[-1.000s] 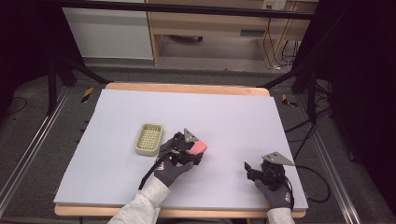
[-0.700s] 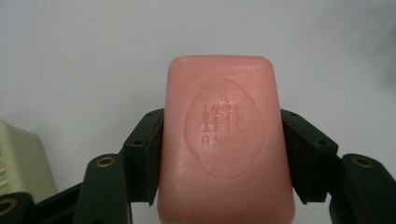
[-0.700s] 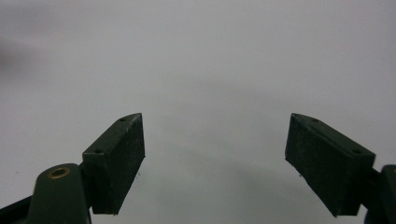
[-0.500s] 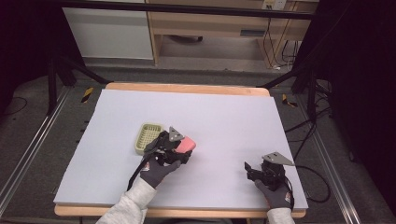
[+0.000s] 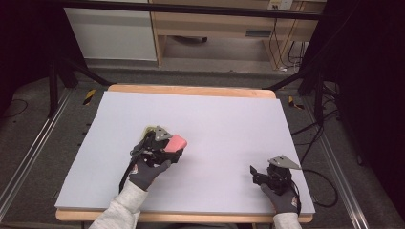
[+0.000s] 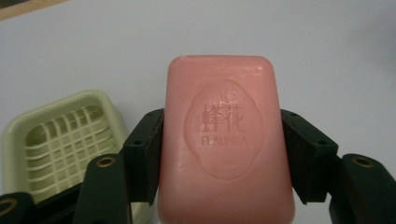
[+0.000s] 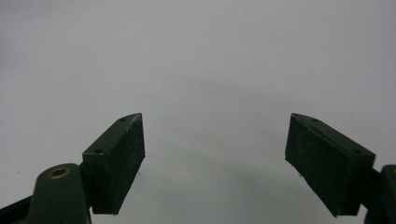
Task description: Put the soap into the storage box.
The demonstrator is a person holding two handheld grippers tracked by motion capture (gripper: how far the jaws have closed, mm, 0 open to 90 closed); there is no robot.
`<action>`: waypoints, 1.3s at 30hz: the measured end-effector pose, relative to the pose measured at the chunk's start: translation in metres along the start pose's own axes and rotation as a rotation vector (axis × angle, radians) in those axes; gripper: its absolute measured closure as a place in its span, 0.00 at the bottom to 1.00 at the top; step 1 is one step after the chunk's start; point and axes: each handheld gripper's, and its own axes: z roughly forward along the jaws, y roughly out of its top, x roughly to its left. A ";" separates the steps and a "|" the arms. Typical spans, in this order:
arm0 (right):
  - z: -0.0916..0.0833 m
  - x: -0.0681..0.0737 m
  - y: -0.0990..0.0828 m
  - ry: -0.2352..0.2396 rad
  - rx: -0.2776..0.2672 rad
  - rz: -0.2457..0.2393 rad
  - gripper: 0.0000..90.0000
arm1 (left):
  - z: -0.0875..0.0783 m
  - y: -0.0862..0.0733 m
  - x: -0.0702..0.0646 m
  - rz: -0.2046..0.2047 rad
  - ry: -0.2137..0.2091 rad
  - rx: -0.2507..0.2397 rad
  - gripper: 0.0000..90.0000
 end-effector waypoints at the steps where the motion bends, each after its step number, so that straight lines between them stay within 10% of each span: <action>1: 0.000 0.000 0.000 0.001 0.000 -0.003 0.22 | -0.001 0.000 0.004 -0.006 0.004 -0.004 0.41; 39: 0.001 0.001 0.000 0.005 0.004 -0.007 0.22 | 0.018 -0.018 0.070 -0.129 0.156 0.058 0.41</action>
